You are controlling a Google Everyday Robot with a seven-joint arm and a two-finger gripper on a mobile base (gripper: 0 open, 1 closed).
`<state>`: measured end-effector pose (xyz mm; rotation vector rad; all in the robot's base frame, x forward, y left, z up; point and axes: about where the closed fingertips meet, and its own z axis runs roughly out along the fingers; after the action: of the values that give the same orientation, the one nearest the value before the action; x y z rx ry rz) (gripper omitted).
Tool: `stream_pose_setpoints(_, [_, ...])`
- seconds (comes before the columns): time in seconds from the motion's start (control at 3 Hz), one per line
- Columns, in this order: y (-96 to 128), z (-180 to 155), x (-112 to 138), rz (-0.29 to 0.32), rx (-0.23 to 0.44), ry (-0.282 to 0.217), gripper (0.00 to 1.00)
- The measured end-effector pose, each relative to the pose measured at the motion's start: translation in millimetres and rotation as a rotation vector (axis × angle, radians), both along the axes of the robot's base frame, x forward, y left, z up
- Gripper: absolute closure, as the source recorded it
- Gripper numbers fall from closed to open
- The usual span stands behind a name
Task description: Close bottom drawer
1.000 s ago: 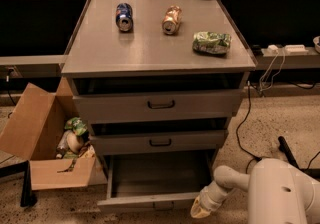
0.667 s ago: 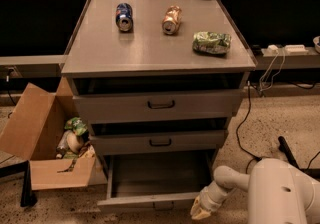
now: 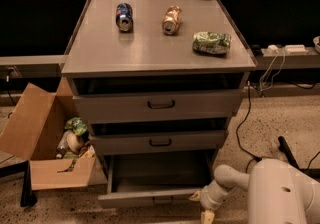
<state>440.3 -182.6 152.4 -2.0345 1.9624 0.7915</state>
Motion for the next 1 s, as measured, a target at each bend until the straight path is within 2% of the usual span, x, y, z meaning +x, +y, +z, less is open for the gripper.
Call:
stream_pose_setpoints(0.33, [1, 2, 18, 0.032, 0.033, -0.034, 0.00])
stream_pose_setpoints(0.67, [8, 6, 44, 0.050, 0.076, -0.096, 0.26])
stream_pose_setpoints(1.0, [14, 8, 73, 0.065, 0.089, -0.158, 0.49])
